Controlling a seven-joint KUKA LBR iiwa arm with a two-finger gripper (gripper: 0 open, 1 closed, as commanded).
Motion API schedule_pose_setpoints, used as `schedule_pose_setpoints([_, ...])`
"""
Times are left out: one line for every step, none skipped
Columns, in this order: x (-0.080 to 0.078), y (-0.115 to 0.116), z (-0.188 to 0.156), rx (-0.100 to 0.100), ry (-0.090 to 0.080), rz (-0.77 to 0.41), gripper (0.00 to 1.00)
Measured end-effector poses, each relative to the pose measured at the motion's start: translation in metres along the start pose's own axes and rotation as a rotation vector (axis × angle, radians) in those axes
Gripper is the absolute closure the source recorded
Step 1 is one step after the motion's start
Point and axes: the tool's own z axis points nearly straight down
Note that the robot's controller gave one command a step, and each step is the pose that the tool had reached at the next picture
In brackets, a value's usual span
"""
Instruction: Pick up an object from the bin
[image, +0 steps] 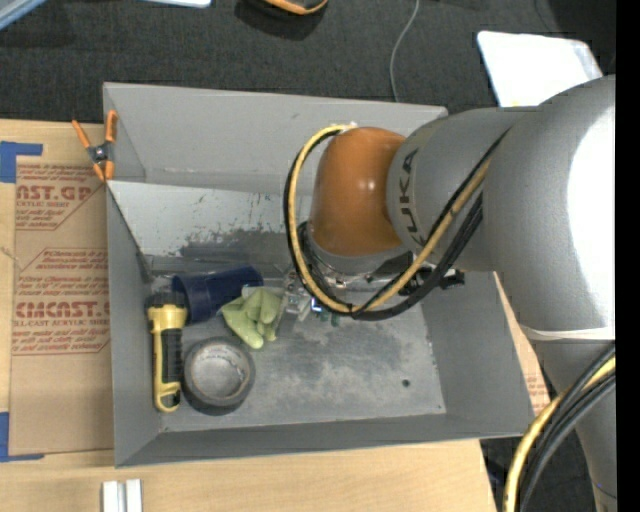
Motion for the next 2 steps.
schedule_pose_setpoints([-0.005, 0.005, 0.006, -0.004, -0.012, 0.018, 1.0])
schedule_pose_setpoints([-0.007, 0.012, 0.063, -0.004, -0.009, 0.056, 1.0])
